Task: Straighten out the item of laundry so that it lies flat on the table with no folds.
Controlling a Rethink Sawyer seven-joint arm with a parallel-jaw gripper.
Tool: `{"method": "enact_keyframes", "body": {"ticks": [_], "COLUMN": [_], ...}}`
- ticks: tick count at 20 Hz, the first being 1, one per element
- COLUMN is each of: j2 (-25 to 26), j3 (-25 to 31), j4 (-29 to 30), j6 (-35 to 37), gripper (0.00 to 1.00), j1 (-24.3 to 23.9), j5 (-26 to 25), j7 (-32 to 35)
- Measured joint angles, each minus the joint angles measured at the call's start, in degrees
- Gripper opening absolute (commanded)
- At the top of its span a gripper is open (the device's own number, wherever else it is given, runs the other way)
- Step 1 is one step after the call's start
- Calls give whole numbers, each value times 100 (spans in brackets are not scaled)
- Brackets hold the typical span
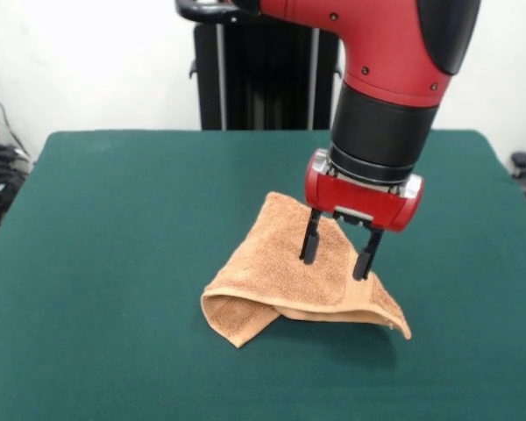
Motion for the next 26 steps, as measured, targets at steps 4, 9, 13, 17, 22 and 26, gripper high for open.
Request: {"method": "enact_keyframes", "body": {"ticks": [4,9,13,17,22,26], "j2": [-17,-16,-18,0,90,156], "j3": [0,7,56,79,-81,-259], "j4": [9,19,57,163,186,187], "j6": [-14,-64,-80,-53,367,880], "gripper": [100,100,100,100,100,100], "j1": [-1,-6,-39,-59,79,260], "j5": [-1,1,45,372,877,1079], "j7": [0,0,0,54,560,1261]}}
